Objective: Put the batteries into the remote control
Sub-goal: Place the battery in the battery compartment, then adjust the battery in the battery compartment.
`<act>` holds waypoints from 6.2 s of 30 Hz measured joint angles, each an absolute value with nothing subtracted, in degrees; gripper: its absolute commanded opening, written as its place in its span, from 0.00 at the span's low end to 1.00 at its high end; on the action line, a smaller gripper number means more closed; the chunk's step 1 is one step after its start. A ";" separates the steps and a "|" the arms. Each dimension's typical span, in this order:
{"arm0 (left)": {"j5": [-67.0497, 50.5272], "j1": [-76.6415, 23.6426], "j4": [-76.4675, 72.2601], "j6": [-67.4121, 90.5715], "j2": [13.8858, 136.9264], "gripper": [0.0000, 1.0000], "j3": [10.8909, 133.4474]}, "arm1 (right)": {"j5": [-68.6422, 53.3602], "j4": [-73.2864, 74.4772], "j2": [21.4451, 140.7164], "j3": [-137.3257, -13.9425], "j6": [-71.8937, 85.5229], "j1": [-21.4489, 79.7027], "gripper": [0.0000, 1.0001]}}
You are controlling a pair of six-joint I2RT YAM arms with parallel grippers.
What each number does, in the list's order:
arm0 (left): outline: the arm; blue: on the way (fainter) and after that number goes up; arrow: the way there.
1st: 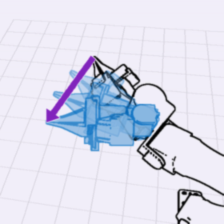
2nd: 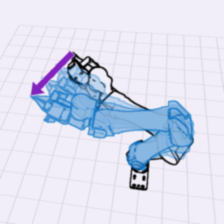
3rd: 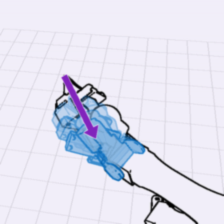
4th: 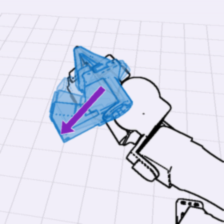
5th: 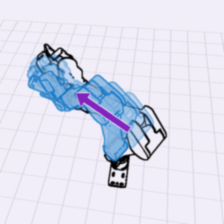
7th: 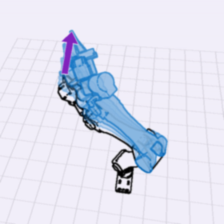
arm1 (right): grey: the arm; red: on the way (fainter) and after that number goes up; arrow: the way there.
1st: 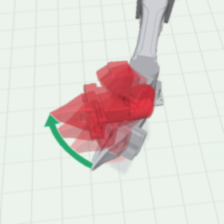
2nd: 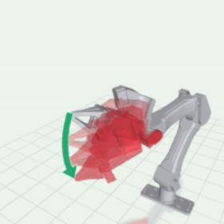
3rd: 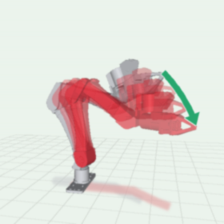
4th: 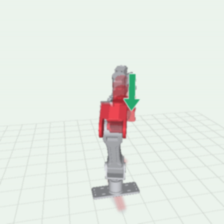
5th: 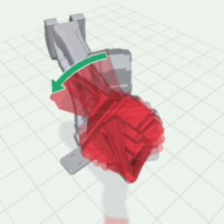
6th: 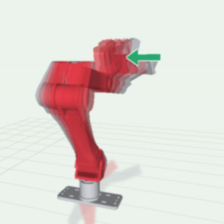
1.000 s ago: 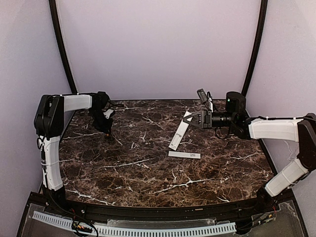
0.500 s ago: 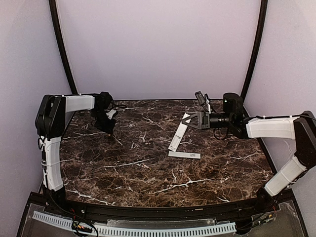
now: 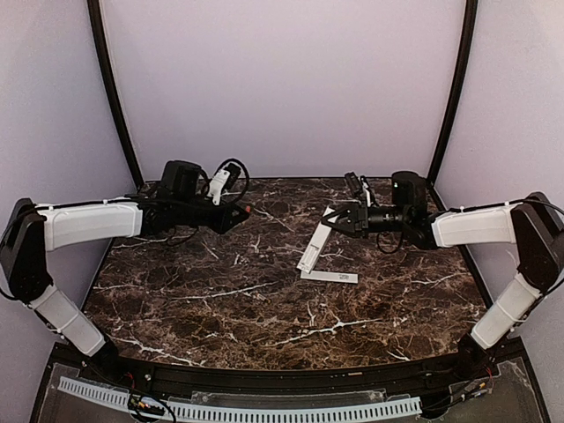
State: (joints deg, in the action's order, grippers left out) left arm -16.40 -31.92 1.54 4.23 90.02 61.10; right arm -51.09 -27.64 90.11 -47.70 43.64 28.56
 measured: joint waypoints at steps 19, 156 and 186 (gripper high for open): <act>-19.49 -49.52 -22.31 9.02 91.37 0.00 56.51 | -47.94 -27.79 92.16 -47.72 50.13 29.76 0.00; -9.10 -53.30 -8.05 5.87 103.07 0.28 67.61 | -42.28 -15.94 92.79 -52.23 44.42 29.54 0.00; -14.13 -50.43 -12.78 3.27 96.49 0.66 60.14 | -47.40 -13.26 93.93 -54.02 41.50 29.69 0.00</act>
